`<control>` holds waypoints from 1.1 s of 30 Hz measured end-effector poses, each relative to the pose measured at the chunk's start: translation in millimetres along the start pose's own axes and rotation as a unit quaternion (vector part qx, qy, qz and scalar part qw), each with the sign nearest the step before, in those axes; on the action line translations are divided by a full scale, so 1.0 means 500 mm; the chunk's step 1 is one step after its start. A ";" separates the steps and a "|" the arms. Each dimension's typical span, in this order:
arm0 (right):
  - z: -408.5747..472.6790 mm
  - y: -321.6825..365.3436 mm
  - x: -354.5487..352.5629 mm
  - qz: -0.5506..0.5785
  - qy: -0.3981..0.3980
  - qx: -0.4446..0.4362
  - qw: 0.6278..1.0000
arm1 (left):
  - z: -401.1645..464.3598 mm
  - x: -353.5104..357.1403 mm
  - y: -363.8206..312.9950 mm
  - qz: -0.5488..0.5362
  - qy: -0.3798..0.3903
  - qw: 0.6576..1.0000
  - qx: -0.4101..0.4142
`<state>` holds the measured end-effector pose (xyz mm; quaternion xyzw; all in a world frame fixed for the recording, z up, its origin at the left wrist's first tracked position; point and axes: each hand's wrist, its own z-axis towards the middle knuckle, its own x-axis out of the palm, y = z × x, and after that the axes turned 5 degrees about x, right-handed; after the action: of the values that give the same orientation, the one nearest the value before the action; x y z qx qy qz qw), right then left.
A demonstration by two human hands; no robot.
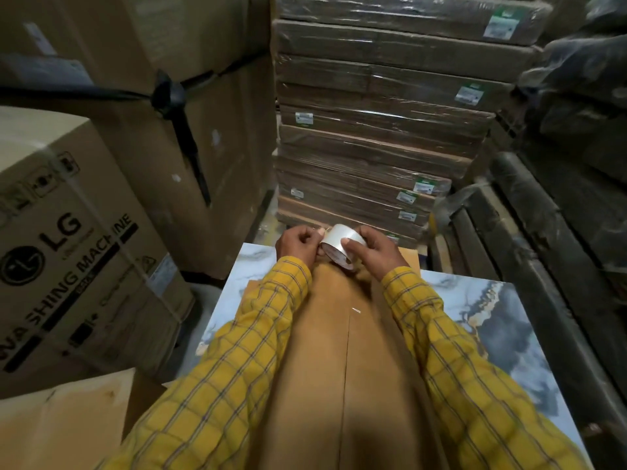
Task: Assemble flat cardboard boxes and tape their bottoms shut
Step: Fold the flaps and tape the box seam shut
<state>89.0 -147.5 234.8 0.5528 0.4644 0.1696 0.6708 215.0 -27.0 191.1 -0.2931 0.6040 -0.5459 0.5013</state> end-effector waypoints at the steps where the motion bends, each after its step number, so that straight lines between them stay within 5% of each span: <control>1: 0.010 -0.002 0.002 0.002 0.001 -0.004 1.000 | 0.004 0.000 0.003 -0.005 -0.005 1.000 -0.002; 6: 0.039 -0.016 0.001 0.043 0.027 -0.028 0.998 | 0.014 -0.005 -0.004 -0.099 -0.036 0.994 -0.032; 12: 0.049 -0.021 0.011 0.146 0.050 0.009 0.988 | 0.033 0.002 0.014 -0.066 -0.101 0.991 -0.052; 16: 0.096 0.019 -0.008 -0.054 0.008 -0.090 0.994 | 0.046 -0.014 -0.005 -0.016 -0.166 0.985 -0.054; 19: 0.118 0.052 -0.011 -0.268 -0.005 -0.123 0.955 | 0.057 -0.019 0.005 -0.019 -0.208 0.974 -0.085; 33: 0.160 0.091 0.046 -0.395 -0.059 -0.054 0.915 | 0.111 -0.013 0.042 -0.045 -0.139 0.970 -0.196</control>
<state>178.4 -162.1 262.3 0.2966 0.5946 -0.1171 0.7380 272.8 -36.6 178.2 -0.4855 0.6098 -0.3924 0.4883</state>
